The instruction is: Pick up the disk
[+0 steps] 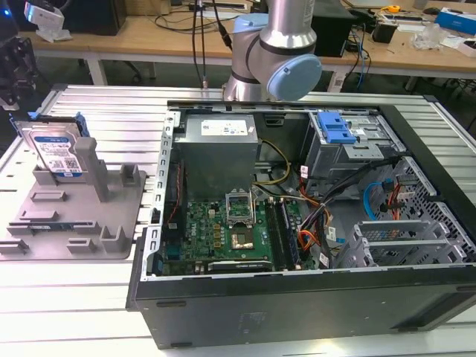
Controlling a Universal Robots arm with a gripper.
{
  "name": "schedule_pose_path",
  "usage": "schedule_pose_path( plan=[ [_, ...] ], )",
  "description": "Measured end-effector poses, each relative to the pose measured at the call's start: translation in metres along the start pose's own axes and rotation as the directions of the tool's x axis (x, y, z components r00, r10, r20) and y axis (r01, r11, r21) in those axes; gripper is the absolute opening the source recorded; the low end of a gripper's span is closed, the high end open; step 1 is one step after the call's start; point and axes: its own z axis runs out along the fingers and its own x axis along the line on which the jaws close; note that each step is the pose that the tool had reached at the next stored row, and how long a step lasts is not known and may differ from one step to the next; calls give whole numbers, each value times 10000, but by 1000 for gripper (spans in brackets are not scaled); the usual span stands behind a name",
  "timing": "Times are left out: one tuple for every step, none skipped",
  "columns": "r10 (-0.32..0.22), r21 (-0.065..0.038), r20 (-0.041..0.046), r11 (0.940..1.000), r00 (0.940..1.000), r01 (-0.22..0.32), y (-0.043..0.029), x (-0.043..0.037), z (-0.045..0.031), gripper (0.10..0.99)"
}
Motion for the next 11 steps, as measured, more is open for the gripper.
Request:
schedule_pose_path(
  plan=[
    [-2,-1,0,10000,10000,2,0,0,0,482],
    [-1,-1,0,10000,10000,1,0,-1,0,482],
    [1,0,0,10000,10000,-1,0,-2,2,482],
    [2,1,1,10000,10000,-2,0,-3,11,482],
    [2,0,0,10000,10000,-2,0,-3,15,482],
    [3,1,-1,10000,10000,-3,0,-3,25,482],
    [4,1,-3,10000,10000,-4,1,-3,32,482],
    [4,0,-5,10000,10000,-4,2,-3,41,482],
    [3,-1,-7,10000,10000,-3,2,-3,50,482],
    [4,0,-7,10000,10000,-4,3,-3,60,482],
    [3,0,-8,10000,10000,-3,4,-3,71,482]
  ],
)
